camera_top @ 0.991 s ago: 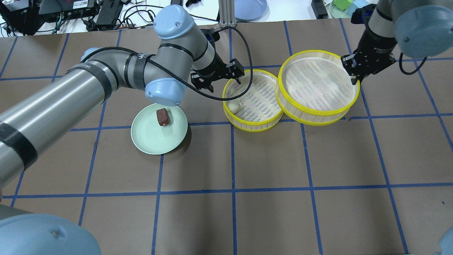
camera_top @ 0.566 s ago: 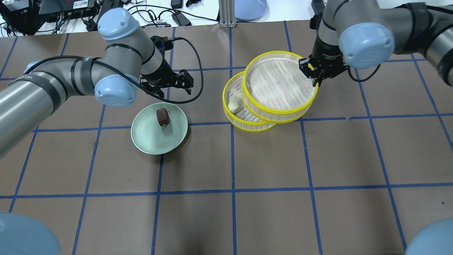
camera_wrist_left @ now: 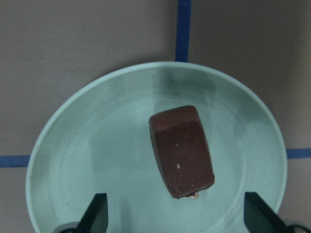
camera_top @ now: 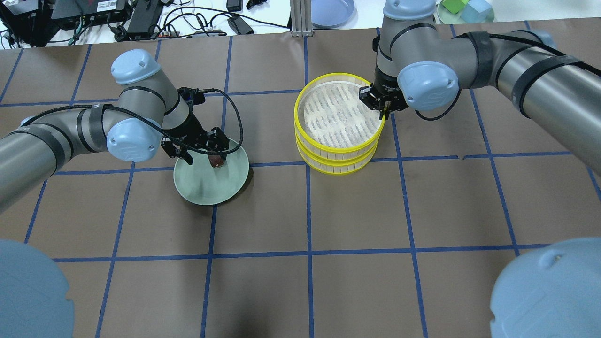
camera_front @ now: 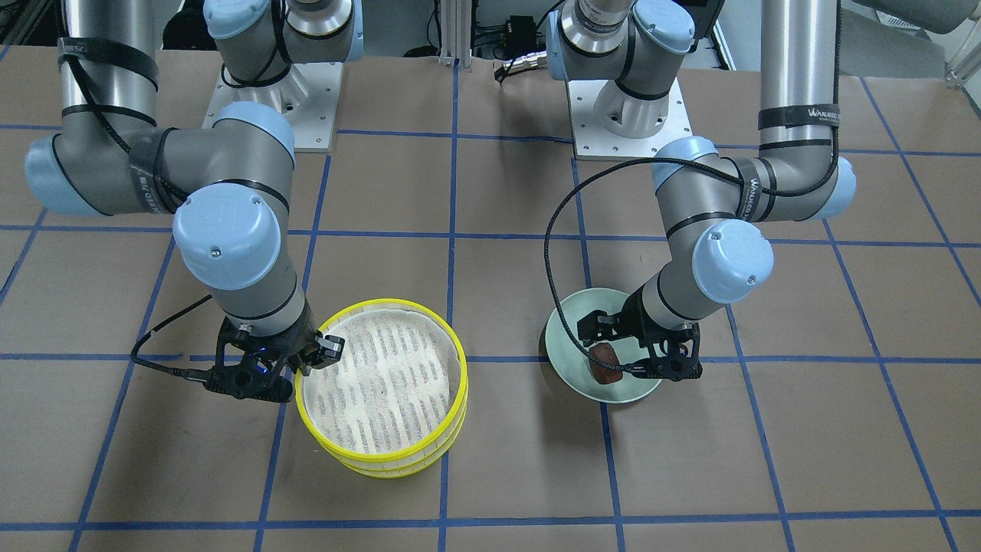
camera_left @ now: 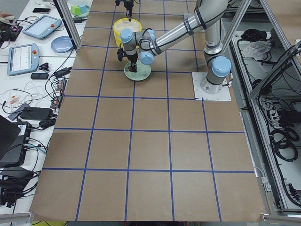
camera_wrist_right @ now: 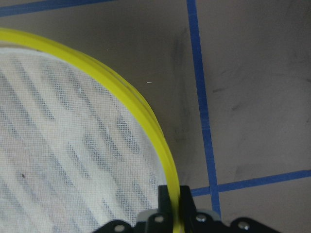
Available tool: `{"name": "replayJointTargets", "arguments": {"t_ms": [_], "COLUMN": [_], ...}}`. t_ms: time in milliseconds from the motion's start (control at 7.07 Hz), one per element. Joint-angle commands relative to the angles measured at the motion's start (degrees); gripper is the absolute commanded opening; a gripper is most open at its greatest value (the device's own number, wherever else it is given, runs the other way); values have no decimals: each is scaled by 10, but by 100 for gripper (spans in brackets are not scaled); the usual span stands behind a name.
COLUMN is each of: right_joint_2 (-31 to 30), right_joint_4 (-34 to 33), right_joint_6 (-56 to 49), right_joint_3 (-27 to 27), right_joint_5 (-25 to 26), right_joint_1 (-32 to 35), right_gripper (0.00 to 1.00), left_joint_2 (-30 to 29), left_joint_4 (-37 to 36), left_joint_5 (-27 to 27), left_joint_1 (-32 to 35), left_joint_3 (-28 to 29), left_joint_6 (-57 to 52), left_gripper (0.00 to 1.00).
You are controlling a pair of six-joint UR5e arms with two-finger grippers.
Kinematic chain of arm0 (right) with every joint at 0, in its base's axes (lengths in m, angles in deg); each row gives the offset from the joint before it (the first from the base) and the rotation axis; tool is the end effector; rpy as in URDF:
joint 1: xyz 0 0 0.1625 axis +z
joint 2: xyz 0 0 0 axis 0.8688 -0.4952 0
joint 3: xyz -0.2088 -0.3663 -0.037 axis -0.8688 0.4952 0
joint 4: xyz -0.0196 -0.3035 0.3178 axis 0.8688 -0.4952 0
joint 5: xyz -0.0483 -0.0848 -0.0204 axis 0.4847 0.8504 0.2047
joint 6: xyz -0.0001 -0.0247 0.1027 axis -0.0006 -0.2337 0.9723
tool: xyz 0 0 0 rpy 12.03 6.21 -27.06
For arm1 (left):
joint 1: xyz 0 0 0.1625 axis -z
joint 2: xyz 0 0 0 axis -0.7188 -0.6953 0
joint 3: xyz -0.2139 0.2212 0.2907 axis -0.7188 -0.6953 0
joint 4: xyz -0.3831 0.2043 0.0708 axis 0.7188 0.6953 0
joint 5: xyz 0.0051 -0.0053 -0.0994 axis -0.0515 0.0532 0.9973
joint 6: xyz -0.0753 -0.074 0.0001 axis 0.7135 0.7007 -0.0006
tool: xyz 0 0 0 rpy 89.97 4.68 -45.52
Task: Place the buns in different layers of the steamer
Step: 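Grasp the brown chocolate bun with the left gripper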
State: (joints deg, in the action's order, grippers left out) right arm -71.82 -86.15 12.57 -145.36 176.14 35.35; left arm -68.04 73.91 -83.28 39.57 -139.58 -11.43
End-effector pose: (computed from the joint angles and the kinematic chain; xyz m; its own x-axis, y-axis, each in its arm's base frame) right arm 0.1918 -0.6343 0.2753 -0.9888 0.1431 0.0434 0.1421 0.9895 -0.0251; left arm -0.1013 -0.5831 0.1857 -0.9904 -0.0499 0.1290 -0.0342 0.9920 0.1213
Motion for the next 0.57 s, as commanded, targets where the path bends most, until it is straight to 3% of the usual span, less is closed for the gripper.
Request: {"name": "replayJointTargets", "arguments": {"t_ms": [0, 142, 425], "right_joint_2": [3, 4, 4], "right_joint_4": [-3, -3, -2], "right_joint_6": [0, 0, -1], "right_joint_3": [-2, -3, -4], "right_joint_5": [1, 4, 7], "right_joint_1": [2, 1, 1], "right_gripper": [0, 0, 17], "left_joint_2": [-15, -15, -19], "left_joint_4": [-6, -11, -11], "left_joint_5": [0, 3, 6], "left_joint_1": [0, 0, 0], "left_joint_3": [2, 17, 42], "left_joint_6": [7, 10, 37], "left_gripper": [77, 77, 79]}}
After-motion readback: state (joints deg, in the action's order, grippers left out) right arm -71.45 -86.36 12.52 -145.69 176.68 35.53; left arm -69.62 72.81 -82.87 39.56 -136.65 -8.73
